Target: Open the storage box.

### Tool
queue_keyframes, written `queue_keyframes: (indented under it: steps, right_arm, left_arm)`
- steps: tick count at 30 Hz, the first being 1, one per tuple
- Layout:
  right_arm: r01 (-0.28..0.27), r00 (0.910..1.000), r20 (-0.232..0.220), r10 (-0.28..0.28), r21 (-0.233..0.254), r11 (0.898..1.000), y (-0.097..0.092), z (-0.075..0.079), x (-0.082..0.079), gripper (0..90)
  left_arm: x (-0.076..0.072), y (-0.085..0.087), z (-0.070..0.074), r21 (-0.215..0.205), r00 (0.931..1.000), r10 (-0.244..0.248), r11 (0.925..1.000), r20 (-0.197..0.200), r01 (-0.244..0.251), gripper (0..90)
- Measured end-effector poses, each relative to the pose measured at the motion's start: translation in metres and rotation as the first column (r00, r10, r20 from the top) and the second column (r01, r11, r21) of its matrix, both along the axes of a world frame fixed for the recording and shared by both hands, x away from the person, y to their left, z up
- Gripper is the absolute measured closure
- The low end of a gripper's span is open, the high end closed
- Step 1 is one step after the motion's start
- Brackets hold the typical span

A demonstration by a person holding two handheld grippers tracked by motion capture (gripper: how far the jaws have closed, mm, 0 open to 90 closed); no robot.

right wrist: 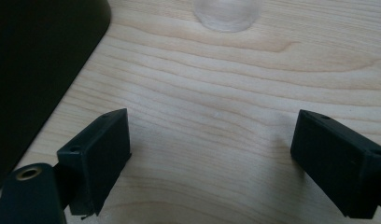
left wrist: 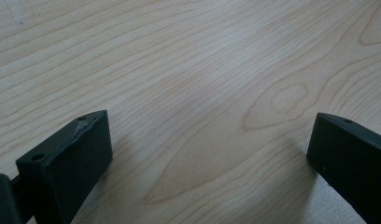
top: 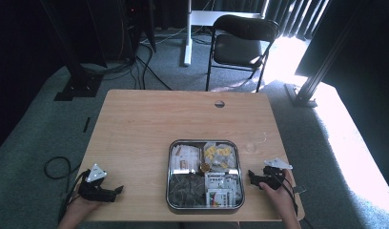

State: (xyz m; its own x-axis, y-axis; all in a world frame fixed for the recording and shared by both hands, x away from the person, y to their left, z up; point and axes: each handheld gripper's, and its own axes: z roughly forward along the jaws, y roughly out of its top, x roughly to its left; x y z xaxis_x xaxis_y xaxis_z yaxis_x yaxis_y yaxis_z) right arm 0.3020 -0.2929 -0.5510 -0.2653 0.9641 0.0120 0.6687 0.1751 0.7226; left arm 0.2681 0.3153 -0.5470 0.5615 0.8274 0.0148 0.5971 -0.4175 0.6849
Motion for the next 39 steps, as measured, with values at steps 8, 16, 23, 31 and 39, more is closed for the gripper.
queue_keyframes:
  steps: [8, 16, 23, 31, 39]
  right_arm:
    - [0.0, 1.0, 0.0, 0.0, 0.0, 1.0, 0.0, 0.0, 0.0, 11.3]
    - [0.0, 1.0, -0.001, 0.0, 0.0, 1.0, 0.0, 0.0, 0.0, 11.3]
    - [0.0, 1.0, -0.001, 0.0, -0.001, 1.0, 0.0, 0.0, 0.0, 11.3]
    - [0.0, 1.0, -0.001, 0.0, 0.0, 1.0, 0.0, 0.0, 0.0, 11.3]
    - [0.0, 1.0, -0.001, 0.0, 0.0, 1.0, 0.0, 0.0, 0.0, 11.3]
  left_arm:
    - [0.0, 0.001, 0.0, -0.001, 0.9999, 0.01, 0.9999, 0.001, -0.01, 1.0]
    - [0.001, 0.001, 0.001, 0.002, 1.0, 0.008, 1.0, -0.002, -0.008, 1.6]
    - [0.001, 0.0, 0.002, 0.021, 0.9998, 0.014, 0.9997, 0.014, -0.014, 1.6]
    - [0.002, -0.006, 0.007, 0.017, 0.9998, 0.006, 0.9998, 0.017, -0.006, 1.7]
    - [0.004, -0.016, 0.012, 0.021, 0.9997, -0.014, 0.9997, 0.019, 0.014, 1.7]
